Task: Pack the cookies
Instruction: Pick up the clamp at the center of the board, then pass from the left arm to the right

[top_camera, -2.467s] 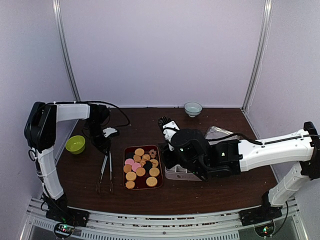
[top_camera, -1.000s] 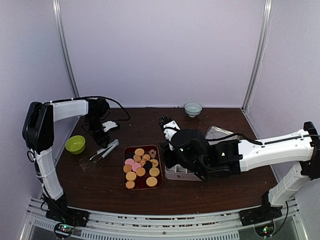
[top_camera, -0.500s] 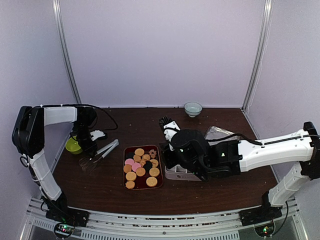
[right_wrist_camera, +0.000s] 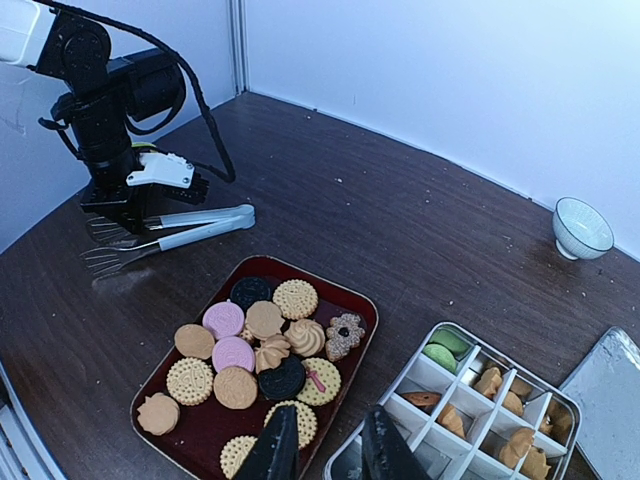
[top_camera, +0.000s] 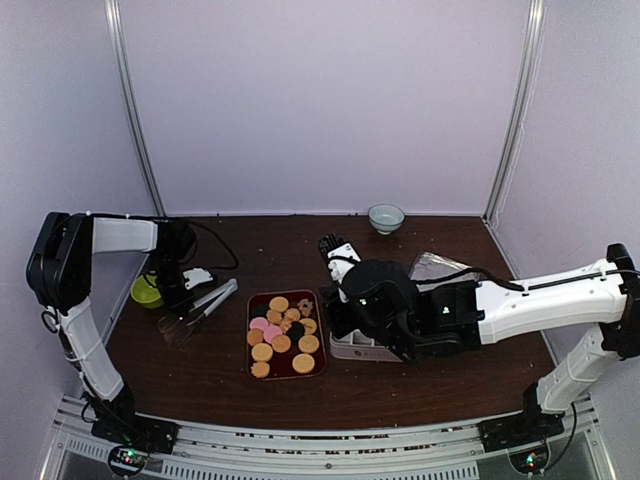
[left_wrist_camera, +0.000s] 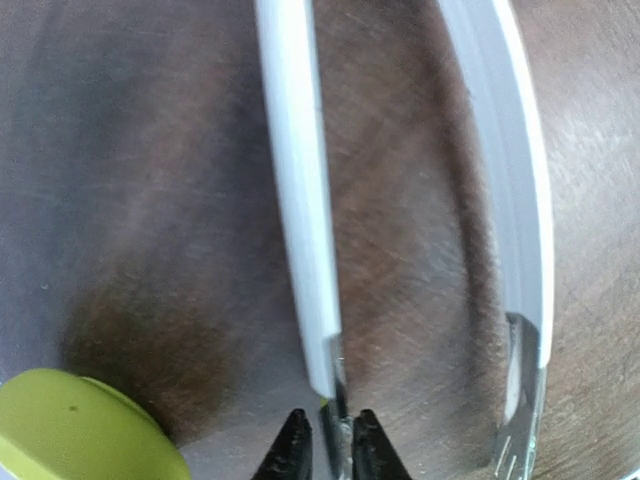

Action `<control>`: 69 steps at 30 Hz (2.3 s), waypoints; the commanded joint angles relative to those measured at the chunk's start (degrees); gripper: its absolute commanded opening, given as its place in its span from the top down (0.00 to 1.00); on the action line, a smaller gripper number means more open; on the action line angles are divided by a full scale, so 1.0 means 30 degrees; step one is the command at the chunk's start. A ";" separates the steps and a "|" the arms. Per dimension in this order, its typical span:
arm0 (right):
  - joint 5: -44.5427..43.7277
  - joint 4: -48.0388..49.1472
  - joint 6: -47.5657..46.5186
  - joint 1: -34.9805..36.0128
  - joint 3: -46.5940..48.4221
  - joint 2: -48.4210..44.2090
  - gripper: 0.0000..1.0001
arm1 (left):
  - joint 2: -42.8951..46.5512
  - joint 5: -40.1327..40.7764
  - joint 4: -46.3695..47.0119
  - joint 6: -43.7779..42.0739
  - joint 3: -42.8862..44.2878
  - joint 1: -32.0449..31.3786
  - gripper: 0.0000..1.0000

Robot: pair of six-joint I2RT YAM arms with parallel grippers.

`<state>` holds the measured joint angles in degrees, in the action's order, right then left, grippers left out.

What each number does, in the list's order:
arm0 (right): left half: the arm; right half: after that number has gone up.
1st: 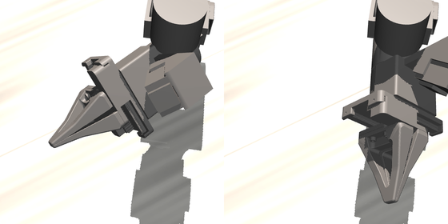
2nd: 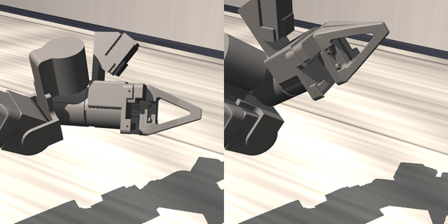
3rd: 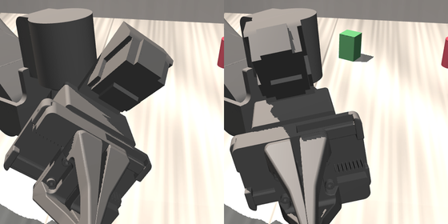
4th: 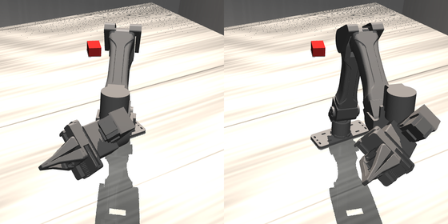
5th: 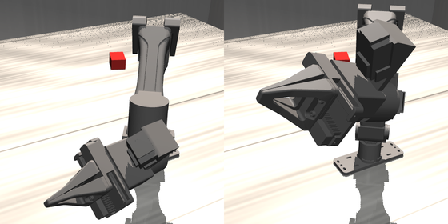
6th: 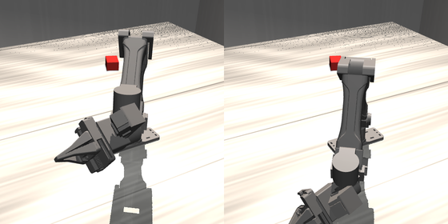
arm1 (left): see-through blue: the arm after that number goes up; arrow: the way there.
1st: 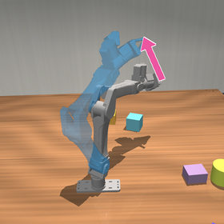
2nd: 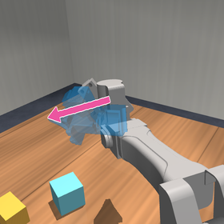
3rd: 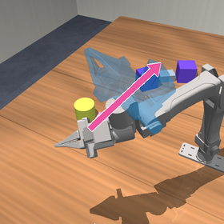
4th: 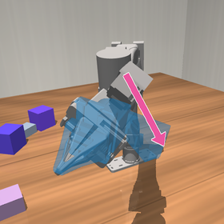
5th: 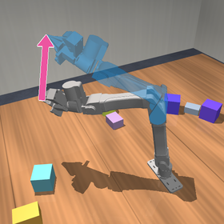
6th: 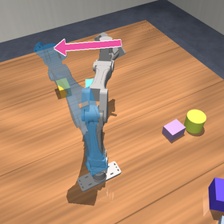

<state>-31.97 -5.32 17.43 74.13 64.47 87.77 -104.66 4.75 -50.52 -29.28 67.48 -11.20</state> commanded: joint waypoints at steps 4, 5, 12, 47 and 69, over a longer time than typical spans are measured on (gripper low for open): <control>-0.0097 0.0325 0.0376 0.0075 -0.0242 -0.0365 0.77 | 0.0240 -0.2169 -0.0610 -0.0532 -0.0164 -0.0020 1.00; -0.0137 0.0348 0.0460 0.0076 -0.0208 -0.0357 0.75 | 0.0230 -0.2485 -0.0758 -0.0525 -0.0184 -0.0039 1.00; 0.0022 0.0734 0.0715 0.0047 -0.0283 -0.0717 0.59 | 0.0332 -0.4883 -0.2174 -0.0477 0.0196 -0.0025 1.00; 2.0670 1.3119 0.7859 -0.4620 0.0875 0.1691 0.13 | 0.3962 -2.2121 -1.1050 -0.3974 0.8665 -0.5561 1.00; 2.4530 1.3934 0.9927 -0.5625 0.2692 0.3424 0.44 | 0.3856 -2.1168 -1.0929 -0.4237 0.8007 -0.5861 1.00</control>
<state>35.40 35.35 45.54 57.45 69.65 96.36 -93.38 -58.43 -83.07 -40.69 91.61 -28.45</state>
